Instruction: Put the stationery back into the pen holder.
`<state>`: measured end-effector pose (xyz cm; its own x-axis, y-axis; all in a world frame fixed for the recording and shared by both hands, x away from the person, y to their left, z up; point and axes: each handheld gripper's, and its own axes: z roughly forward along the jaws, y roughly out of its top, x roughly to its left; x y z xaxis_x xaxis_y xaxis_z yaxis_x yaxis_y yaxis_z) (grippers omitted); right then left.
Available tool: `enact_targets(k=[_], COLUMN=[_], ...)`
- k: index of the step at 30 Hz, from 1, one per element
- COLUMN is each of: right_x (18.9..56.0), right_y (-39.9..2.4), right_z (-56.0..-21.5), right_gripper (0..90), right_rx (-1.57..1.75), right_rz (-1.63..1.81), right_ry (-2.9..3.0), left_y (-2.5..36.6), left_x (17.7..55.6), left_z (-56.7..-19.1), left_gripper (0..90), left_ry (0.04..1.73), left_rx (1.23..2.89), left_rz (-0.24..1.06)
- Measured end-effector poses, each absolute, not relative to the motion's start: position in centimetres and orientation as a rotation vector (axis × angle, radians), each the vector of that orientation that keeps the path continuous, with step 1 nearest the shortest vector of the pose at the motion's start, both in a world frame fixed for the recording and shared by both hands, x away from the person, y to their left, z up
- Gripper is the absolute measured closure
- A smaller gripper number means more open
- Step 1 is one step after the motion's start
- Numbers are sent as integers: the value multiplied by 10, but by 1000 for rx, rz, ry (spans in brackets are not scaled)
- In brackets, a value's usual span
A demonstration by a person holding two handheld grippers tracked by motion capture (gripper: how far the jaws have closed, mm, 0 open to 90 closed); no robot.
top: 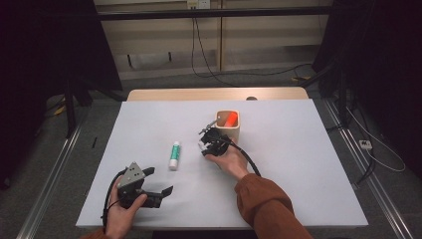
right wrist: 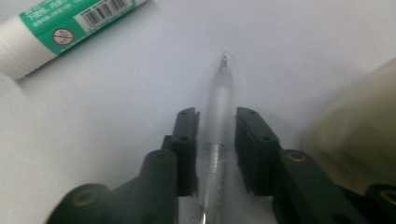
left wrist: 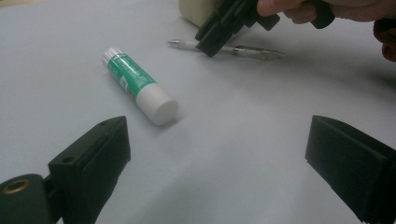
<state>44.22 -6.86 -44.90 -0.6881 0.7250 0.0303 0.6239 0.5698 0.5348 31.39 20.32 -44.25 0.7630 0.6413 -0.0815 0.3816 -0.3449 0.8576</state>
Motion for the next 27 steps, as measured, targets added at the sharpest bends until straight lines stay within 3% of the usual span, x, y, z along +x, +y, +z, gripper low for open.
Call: enact_targets(k=[11,27], right_x=[442,432], right_y=[-65,-75], right_z=[-447,-442], right_gripper=[808,811], right_rx=[1174,1149], right_rz=[733,840], right_ry=[2606,2583], left_y=[203,204], left_x=[314,314], left_z=[-442,-443], left_gripper=[66,65], left_ry=[776,781], left_rx=[1980,1979], left_rz=[330,326])
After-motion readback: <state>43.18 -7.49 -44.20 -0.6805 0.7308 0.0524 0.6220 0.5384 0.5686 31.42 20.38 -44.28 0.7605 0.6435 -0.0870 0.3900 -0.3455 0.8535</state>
